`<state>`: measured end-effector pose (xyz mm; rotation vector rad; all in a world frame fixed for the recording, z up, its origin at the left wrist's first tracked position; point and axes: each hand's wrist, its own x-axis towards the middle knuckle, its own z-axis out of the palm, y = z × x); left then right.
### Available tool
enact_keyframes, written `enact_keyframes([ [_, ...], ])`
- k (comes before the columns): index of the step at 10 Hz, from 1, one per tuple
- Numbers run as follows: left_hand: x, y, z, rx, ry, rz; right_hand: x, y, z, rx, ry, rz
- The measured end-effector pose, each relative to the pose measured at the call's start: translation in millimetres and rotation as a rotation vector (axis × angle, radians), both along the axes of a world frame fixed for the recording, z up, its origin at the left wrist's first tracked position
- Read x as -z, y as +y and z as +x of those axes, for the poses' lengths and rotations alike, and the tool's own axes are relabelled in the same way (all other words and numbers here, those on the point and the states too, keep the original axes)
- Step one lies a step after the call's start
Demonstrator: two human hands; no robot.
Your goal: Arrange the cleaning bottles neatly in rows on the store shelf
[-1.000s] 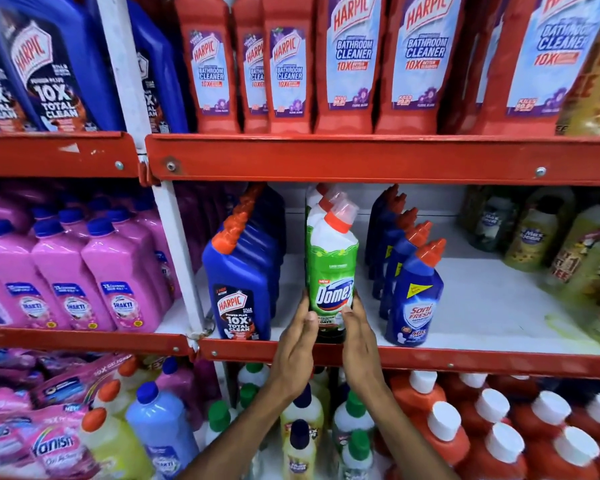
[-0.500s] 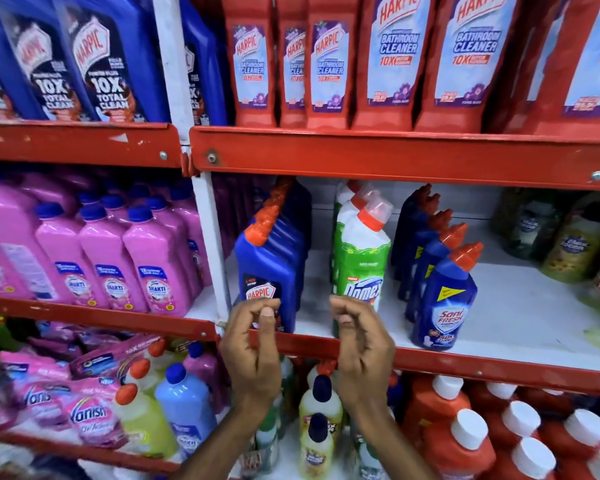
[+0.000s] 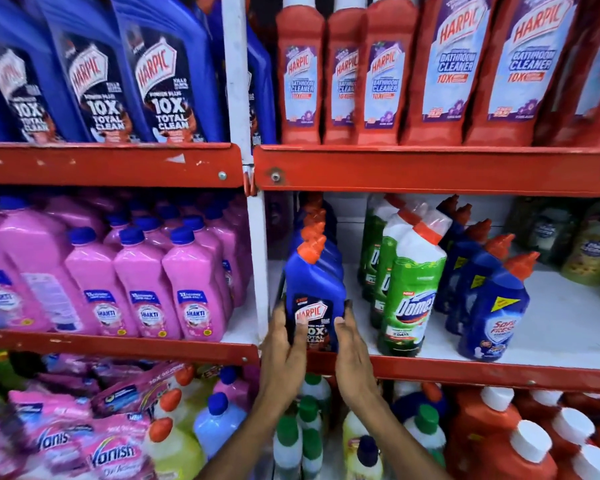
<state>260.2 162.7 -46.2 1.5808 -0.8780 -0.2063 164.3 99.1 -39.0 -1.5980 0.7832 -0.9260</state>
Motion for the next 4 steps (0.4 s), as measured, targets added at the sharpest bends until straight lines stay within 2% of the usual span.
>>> enact_keyframes([
  [3, 5.0, 2.3, 4.3, 0.029, -0.032, -0.024, 4.0, -3.3, 3.3, 0.016, -0.027, -0.014],
  [4, 6.7, 5.3, 6.1, -0.03, -0.101, -0.072, 3.4, -3.7, -4.2, 0.122, -0.11, 0.004],
])
